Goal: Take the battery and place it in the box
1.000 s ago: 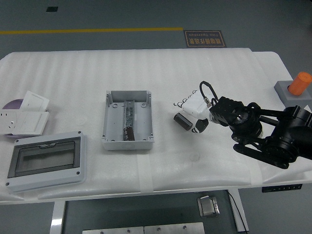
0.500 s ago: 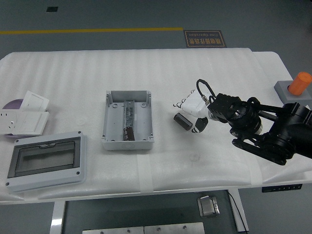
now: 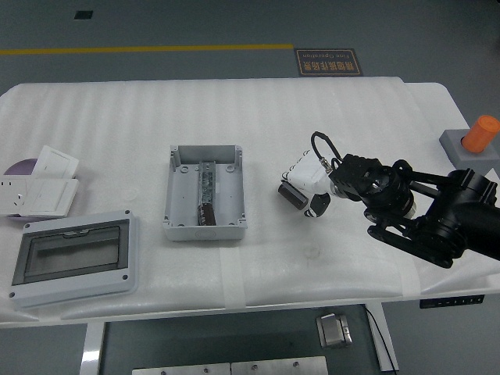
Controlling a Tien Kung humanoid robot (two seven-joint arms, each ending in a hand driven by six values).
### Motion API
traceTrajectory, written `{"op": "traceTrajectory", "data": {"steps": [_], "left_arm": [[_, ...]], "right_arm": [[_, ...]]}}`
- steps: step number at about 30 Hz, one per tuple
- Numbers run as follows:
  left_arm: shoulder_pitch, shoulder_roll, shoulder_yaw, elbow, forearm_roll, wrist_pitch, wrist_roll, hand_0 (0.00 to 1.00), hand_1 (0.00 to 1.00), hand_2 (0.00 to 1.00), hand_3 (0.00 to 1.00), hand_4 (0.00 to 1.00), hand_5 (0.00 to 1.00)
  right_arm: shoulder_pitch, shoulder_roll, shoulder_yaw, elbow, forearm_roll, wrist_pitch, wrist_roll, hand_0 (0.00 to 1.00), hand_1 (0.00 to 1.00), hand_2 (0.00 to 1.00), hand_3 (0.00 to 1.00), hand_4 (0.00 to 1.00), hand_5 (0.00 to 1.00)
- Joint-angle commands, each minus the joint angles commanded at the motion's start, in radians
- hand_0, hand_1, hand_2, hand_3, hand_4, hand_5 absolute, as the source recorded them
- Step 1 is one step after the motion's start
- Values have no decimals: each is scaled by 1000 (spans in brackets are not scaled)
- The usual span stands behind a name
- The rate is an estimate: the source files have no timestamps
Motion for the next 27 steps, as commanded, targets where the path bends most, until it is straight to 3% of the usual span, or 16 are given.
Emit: {"op": "traceTrajectory", "data": {"steps": [11, 12, 23, 24, 27], "left_arm": [[0, 0, -2, -2, 5, 1, 0, 630, 653, 288, 563, 491, 509], [0, 0, -3, -2, 5, 1, 0, 630, 653, 288, 563, 490, 512], [-3, 1, -9, -3, 8, 3, -2, 630, 653, 289, 563, 490, 514], [-3, 1, -10, -3, 9, 3, -2, 630, 653, 289, 563, 490, 515], [-3, 1, -12, -3, 8, 4, -2, 630, 653, 289, 563, 490, 515]], "right_arm": [[-1, 6, 8, -13, -5, -3, 8, 874, 793, 806, 880, 736, 352], [-3, 6, 10, -16, -6, -2, 10, 871, 789, 802, 808, 675, 318], [-8, 7, 10, -19, 0, -18, 9, 866, 782, 785, 752, 639, 316], [-9, 7, 9, -19, 3, -20, 7, 858, 777, 764, 681, 522, 267], [-10, 8, 6, -20, 12, -27, 1, 858, 777, 764, 681, 522, 267]]}}
